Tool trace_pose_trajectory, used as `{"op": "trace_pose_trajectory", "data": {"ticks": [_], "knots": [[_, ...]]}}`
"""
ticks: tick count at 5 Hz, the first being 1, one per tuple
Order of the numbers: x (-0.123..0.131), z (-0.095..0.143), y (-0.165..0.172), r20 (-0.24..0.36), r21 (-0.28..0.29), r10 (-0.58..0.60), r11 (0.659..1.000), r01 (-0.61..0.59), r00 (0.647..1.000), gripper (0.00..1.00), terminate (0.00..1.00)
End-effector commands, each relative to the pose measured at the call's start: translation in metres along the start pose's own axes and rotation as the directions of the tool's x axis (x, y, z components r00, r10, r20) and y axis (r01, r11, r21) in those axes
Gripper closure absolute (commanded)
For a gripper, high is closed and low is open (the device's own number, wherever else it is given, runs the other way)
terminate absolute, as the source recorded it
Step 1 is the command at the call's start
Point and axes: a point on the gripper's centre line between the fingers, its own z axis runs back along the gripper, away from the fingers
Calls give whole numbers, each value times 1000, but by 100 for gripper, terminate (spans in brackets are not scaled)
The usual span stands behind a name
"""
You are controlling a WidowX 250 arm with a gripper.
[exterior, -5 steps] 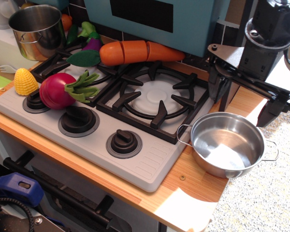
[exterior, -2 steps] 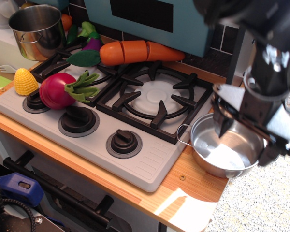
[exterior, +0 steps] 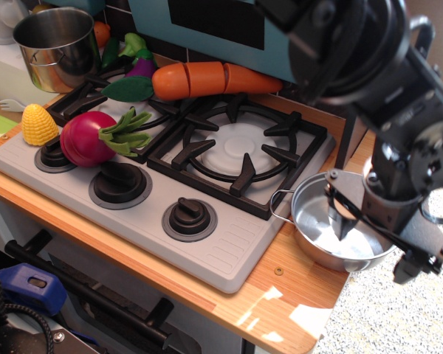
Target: Put pot or pan on stove
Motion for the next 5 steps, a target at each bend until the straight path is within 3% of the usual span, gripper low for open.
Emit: {"op": "trace_pose_trajectory", "data": {"ticks": [1,2,5], "knots": [[22,-14,-3,62,-36,-5,999,7,998,0,0],[31,-15,-3,44,-43,-7,999,9,999,100,0],[31,-6,-17,-4,-37,88,995,-88,996,100,0]]}}
